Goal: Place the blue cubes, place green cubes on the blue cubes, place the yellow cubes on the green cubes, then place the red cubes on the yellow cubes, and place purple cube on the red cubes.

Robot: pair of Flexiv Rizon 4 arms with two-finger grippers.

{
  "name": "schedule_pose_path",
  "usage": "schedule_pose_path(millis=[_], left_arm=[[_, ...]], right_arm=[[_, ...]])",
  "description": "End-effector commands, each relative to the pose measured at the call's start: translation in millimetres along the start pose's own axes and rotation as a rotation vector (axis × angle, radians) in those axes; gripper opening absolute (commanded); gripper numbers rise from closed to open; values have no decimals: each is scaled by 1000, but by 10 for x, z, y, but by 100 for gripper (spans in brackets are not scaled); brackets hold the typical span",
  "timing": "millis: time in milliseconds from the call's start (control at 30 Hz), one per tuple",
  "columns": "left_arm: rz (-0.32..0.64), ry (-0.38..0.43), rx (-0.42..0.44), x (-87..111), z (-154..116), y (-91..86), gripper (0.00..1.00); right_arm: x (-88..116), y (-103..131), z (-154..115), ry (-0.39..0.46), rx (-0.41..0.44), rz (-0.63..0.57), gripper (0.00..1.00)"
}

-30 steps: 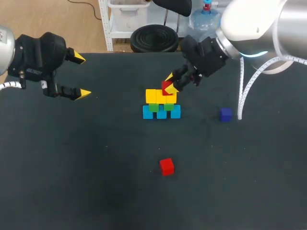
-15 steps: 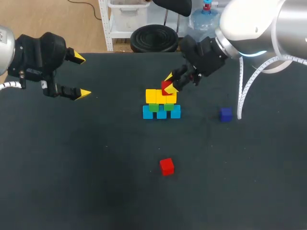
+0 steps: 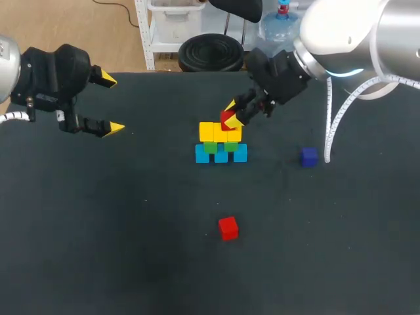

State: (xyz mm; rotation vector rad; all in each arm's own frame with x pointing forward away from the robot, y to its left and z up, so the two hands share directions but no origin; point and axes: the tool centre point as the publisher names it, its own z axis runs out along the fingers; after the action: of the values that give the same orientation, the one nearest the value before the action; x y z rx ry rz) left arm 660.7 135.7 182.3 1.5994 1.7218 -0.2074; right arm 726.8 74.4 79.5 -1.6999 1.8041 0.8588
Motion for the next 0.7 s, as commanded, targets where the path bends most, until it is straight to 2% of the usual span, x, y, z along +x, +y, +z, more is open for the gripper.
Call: schedule_pose_path(millis=[33,700], left_arm=[[4,-10,-1,24,-7,-4,100],[4,-10,-1,24,-7,-4,100]], right_arm=[[6,-17,9,-1,-3,1,27],[-6,-32,-17,0,7,1,30]])
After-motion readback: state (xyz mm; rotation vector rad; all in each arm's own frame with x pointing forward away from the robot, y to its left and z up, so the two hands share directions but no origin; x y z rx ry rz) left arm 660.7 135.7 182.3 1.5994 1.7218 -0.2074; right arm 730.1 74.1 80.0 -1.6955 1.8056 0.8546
